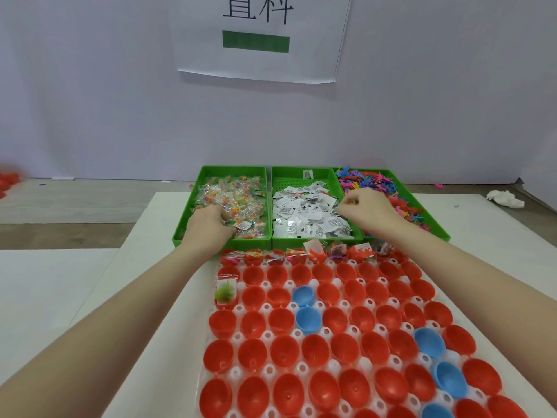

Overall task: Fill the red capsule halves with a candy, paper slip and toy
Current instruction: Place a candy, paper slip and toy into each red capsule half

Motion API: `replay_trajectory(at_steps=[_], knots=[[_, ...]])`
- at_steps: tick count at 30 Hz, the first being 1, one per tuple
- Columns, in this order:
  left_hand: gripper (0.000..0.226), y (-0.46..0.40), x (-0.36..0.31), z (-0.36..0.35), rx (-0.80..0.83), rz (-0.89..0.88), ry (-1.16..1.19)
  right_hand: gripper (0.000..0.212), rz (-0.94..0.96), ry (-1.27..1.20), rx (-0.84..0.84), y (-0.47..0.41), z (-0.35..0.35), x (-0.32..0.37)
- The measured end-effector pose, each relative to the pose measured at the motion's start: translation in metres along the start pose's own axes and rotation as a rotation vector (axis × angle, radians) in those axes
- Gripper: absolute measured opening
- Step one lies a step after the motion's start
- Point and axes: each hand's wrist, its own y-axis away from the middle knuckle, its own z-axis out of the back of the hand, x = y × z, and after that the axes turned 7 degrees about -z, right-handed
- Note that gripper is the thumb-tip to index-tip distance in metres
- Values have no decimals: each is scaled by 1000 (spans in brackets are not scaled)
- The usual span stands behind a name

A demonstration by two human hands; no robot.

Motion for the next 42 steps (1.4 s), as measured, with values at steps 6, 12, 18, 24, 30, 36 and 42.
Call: replay_trajectory(at_steps=[6, 12, 18, 24, 30, 36, 42], knots=[[21, 4, 4, -3, -128, -78, -111, 30, 7, 145, 192, 2, -17, 21], [24, 10, 1, 8, -377, -141, 74, 16, 23, 111, 66, 2, -13, 22], [13, 21, -17, 13, -318, -107, 456, 26, 17, 478, -58, 2, -14, 18], [11, 35, -35, 17, -115, -9, 863, 35, 80, 360, -363, 6, -5, 10], [13, 47, -51, 19, 3, 20, 992, 23, -1, -175, -243, 4, 10, 11], [8, 53, -56, 18, 29, 34, 1026, 19, -116, -550, -102, 9, 9, 15], [10, 60, -59, 21, 72, 81, 1097, 19, -305, -917, -123, 18, 15, 33]])
